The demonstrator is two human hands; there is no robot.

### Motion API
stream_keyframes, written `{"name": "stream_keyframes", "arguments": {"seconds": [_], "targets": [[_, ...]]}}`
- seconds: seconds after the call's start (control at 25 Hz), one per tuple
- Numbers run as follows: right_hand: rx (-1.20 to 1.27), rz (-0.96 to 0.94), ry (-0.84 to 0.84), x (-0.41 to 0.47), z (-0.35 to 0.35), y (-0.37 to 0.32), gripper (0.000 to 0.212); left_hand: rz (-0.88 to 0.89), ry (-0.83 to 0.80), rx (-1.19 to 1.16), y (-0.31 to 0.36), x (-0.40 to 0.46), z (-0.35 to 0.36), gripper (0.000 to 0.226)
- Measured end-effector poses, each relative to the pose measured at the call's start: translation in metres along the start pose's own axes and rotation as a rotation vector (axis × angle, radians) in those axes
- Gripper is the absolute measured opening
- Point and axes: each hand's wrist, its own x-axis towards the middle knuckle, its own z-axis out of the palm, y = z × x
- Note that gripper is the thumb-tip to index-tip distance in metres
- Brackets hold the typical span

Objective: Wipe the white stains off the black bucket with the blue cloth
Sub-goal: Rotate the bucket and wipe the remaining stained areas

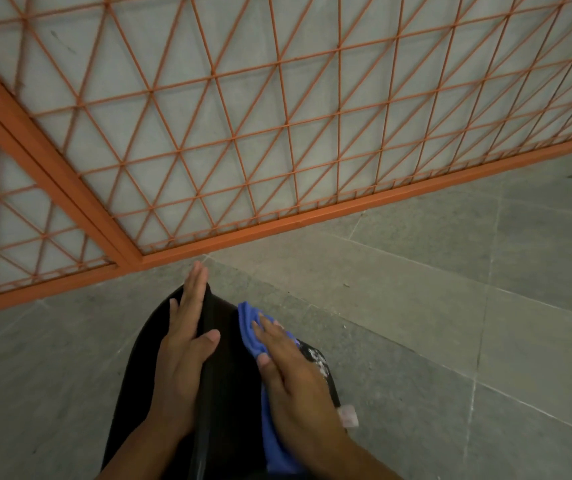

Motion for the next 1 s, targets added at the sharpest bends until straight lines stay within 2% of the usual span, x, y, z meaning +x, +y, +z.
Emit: {"name": "stream_keyframes", "arguments": {"seconds": [0.16,0.2,0.32,0.4,0.52,0.6,0.8,1.0], "targets": [[-0.021,0.156,0.135,-0.003,-0.002,0.019,0.038,-0.042,0.030,-0.046,0.005,-0.003,-0.002,0.074],[-0.021,0.137,0.136,-0.013,0.000,0.016,0.037,-0.041,0.029,-0.045,0.004,-0.002,-0.001,0.074],[0.003,0.042,-0.001,-0.022,0.006,0.001,0.037,-0.024,0.006,-0.022,-0.003,0.001,-0.004,0.078],[-0.006,0.019,0.011,-0.007,0.004,0.014,0.040,-0.022,0.003,-0.008,-0.005,0.003,-0.006,0.080],[-0.005,0.219,0.148,0.012,-0.002,0.041,0.037,-0.013,0.014,-0.010,-0.005,0.001,-0.008,0.075],[-0.041,0.273,0.161,0.001,-0.002,0.043,0.038,0.009,0.008,-0.008,-0.005,0.000,-0.004,0.075],[-0.008,-0.051,0.104,0.000,0.007,0.021,0.039,0.084,-0.003,-0.001,-0.008,-0.002,-0.003,0.072],[0.033,0.206,0.160,0.013,-0.007,0.046,0.034,0.117,0.011,0.019,-0.001,-0.006,0.003,0.073]]}}
